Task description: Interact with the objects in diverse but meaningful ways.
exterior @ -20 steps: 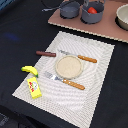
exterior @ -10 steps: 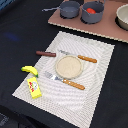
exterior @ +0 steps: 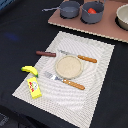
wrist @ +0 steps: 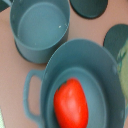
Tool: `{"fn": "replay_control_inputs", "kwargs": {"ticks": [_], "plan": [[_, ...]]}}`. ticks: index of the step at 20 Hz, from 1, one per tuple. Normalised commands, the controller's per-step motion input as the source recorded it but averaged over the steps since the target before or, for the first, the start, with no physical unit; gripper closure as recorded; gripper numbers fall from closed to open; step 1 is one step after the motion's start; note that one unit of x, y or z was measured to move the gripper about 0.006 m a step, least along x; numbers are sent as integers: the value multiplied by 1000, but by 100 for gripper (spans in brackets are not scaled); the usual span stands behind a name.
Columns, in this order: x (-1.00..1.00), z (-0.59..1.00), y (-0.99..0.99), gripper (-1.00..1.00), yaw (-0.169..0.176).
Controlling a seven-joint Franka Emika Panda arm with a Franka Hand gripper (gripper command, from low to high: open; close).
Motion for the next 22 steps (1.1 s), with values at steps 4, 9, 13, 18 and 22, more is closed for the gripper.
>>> {"fn": "replay_control_inputs", "kwargs": {"ticks": [4,9,13,18,22], "plan": [[0,11,-984,-100,0],[0,17,-995,-100,0],[0,14,-934,-100,0],[-35,0,-957,-100,0],[-158,-43,-909,-100,0]]}}
